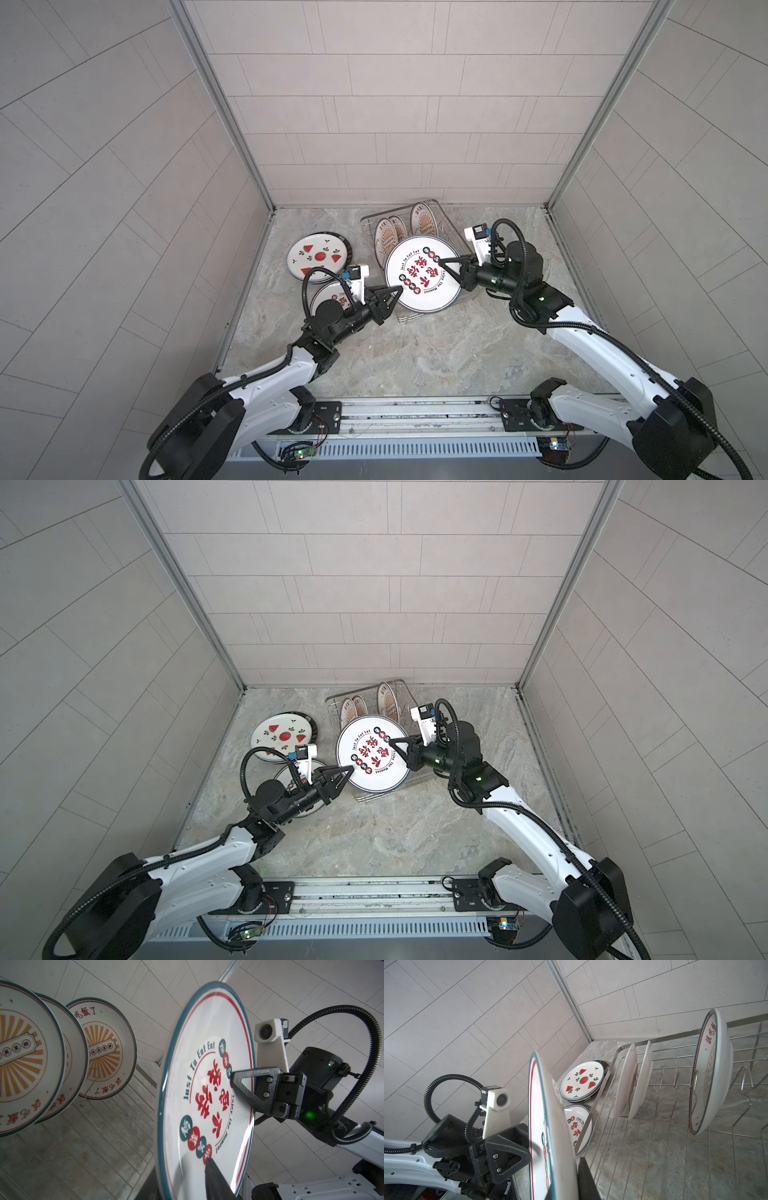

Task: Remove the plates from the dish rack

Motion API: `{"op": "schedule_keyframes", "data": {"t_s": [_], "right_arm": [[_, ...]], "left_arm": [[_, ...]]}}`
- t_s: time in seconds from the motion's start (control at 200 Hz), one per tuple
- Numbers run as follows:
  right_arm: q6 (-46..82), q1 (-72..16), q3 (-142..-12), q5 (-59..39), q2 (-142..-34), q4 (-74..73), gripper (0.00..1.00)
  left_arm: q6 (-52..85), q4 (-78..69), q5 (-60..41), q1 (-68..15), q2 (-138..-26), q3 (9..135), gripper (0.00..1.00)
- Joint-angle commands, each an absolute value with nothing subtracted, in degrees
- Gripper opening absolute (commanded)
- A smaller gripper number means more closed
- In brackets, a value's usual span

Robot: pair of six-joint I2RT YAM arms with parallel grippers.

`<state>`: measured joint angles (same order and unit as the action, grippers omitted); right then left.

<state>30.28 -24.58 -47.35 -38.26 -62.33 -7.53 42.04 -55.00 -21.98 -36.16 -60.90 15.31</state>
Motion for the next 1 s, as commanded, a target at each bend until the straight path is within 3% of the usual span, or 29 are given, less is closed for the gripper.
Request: {"op": "schedule_keyframes", "data": {"t_s": [0.0,0.075,0.375,0.465,0.671,0.761,0.841,0.996], "right_arm": [[30.8,-24.5,-47.5,-39.7,-62.2,-11.9,0.08],[30.7,-24.6,-47.6,-39.7,-62.1,-11.9,0.08],[29.5,-25.9,-48.3,-39.8,-62.7,-10.4,0.1],[28.1,-26.5,-48.6,-38.5,-62.5,-8.6,0.13],[28.6,-27.3,-48.5,-36.3,-62.6,-8.3,0.41],[28.7,-27.6,-48.5,-36.2,-63.1,-8.0,0.48],[28.4,-27.9,-48.4,-36.0,-63.1,-6.8,0.73],[28.5,-28.7,-47.6,-29.2,-61.2,-3.3,0.9]], "left_arm": [[44.4,-60.8,-22.0,-36.5,-61.9,16.5,0.29],[45.2,-61.7,-21.9,-36.5,-62.6,16.5,0.18],[47.2,-65.4,-22.2,-36.5,-65.3,16.3,0.09],[48.5,-67.7,-22.4,-36.5,-66.5,16.3,0.01],[51.1,-71.7,-20.5,-36.5,-68.6,15.6,0.0],[52.6,-75.5,-19.8,-36.4,-70.4,15.2,0.0],[52.6,-75.2,-19.8,-36.4,-71.1,15.9,0.0],[52.8,-75.3,-17.9,-36.4,-72.7,16.0,0.0]]}}
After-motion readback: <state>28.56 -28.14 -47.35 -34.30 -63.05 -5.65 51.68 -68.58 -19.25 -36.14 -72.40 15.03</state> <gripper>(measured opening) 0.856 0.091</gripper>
